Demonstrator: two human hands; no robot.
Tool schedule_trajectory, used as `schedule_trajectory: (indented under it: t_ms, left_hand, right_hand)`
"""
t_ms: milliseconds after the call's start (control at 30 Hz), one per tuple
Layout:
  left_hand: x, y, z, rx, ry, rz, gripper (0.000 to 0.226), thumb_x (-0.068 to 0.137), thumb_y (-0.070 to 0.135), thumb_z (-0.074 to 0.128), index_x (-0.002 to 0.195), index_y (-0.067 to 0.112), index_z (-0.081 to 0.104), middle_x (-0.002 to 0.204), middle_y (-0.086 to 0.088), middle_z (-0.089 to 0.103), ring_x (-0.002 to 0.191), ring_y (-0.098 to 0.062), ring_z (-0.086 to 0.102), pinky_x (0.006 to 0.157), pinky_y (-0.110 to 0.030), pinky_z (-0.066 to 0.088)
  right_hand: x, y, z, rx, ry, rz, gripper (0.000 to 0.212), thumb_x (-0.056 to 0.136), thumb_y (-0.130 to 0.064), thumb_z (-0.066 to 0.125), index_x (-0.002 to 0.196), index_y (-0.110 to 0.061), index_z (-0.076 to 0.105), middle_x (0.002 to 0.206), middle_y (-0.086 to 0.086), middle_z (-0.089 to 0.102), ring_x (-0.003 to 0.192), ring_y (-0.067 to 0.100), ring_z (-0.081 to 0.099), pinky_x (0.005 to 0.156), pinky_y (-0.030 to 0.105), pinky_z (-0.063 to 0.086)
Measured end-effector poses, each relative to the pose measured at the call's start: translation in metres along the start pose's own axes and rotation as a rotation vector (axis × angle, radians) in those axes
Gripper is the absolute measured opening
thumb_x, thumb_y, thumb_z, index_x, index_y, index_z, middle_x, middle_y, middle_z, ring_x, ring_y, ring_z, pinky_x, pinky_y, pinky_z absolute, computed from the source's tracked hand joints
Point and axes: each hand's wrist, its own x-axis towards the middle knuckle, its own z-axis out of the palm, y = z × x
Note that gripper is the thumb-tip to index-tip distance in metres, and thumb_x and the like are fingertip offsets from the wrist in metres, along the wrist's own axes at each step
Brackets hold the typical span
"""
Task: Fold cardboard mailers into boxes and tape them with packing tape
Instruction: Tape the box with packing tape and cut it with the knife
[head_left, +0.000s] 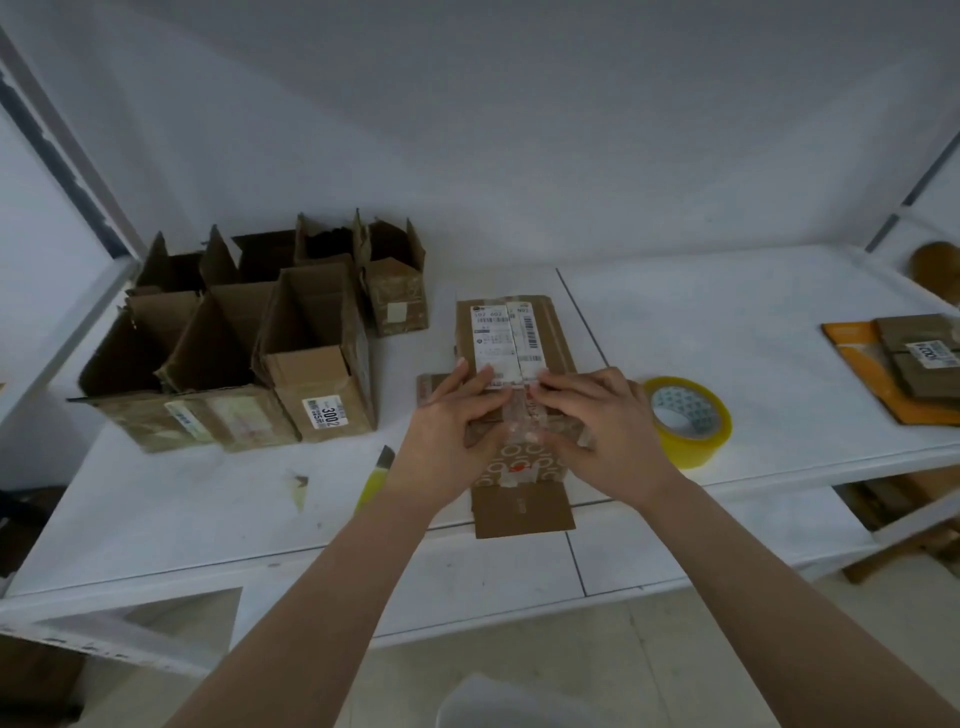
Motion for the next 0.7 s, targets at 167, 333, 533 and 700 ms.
schedule_trajectory:
  t_ms: [167, 333, 533, 700]
  left_hand:
    - [0.003, -0.001, -0.001, 0.03, -0.03, -0.021, 0.045, 0.086, 0.008, 0.069, 0.129, 0.021, 0.061, 0.146, -0.002, 0.046, 0.145, -0.019, 0.026, 0.111, -0.013, 0.011]
    - [0.005, -0.01, -0.018, -0.286, -0.186, -0.102, 0.033, 0.095, 0.017, 0.058, 0.126, 0.028, 0.06, 0.146, 0.005, 0.045, 0.145, -0.005, 0.02, 0.117, -0.023, 0.017]
    - [0.006, -0.035, -0.045, -0.387, -0.361, -0.087, 0.048, 0.097, -0.01, 0.04, 0.129, 0.02, 0.059, 0.143, 0.012, 0.048, 0.135, 0.006, 0.035, 0.115, -0.029, 0.032]
    - [0.004, -0.04, -0.034, -0.442, -0.273, -0.047, 0.043, 0.092, -0.014, 0.048, 0.128, 0.008, 0.061, 0.141, 0.005, 0.051, 0.133, 0.0, 0.042, 0.11, -0.033, 0.041]
  right_hand:
    - [0.004, -0.009, 0.003, 0.003, 0.017, 0.065, 0.034, 0.075, -0.03, 0.08, 0.107, -0.02, 0.074, 0.119, -0.006, 0.069, 0.096, 0.029, 0.058, 0.082, 0.047, 0.045]
    - [0.01, -0.017, 0.004, -0.014, 0.026, 0.155, 0.041, 0.07, -0.05, 0.08, 0.098, -0.021, 0.074, 0.112, -0.007, 0.071, 0.096, 0.026, 0.057, 0.083, 0.04, 0.039]
    - [0.012, -0.034, 0.016, -0.145, 0.132, 0.198, 0.051, 0.063, -0.063, 0.077, 0.085, -0.018, 0.067, 0.092, -0.003, 0.07, 0.083, 0.027, 0.057, 0.075, 0.037, 0.038]
    - [0.01, -0.043, 0.022, -0.272, 0.098, 0.218, 0.062, 0.065, -0.067, 0.074, 0.095, -0.014, 0.064, 0.096, 0.004, 0.065, 0.087, 0.03, 0.055, 0.079, 0.04, 0.04]
